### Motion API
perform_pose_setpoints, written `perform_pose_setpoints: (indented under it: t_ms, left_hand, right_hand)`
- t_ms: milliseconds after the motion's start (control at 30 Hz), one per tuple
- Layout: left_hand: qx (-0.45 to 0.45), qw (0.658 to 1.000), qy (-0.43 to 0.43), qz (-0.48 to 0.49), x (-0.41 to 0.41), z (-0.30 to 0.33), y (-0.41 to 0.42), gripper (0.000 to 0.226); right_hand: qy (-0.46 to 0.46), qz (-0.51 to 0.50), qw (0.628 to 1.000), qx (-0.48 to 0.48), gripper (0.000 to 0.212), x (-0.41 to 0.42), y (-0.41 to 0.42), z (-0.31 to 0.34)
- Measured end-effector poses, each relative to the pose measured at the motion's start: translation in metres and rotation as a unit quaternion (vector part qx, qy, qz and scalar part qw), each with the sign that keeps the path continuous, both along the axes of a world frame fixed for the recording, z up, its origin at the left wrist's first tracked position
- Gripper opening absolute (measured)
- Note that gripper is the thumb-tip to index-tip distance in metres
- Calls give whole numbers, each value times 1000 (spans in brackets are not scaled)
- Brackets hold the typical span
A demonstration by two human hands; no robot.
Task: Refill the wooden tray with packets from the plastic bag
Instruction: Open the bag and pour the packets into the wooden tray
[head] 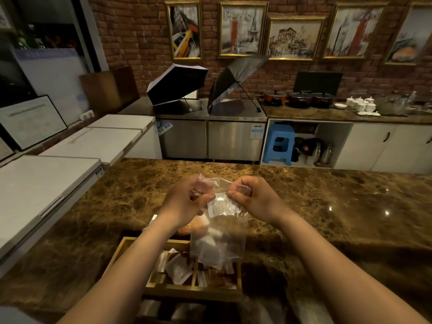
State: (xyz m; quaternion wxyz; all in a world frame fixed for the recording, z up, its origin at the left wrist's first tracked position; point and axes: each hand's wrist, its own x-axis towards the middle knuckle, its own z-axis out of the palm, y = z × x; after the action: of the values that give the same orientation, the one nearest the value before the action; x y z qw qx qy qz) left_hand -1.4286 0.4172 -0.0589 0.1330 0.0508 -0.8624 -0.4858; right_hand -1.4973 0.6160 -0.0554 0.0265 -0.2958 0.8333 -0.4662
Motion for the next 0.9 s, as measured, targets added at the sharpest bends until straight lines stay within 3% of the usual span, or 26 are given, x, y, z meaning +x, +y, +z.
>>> perform_pose_setpoints:
  t_ms: [200,600,900]
  left_hand:
    - [-7,1000,22,12,7,10,-15,17]
    - [-39,998,-20,35,46,-23,-81,14]
    - [-13,1000,-9,22,42,-7,-88,19]
  right_hand:
    - [-30,8,998,-46,7,7,-20,6]
    - [-95,40,995,9,4,27,-88,-29]
    - [-114,31,993,-20,18,21,-85,0]
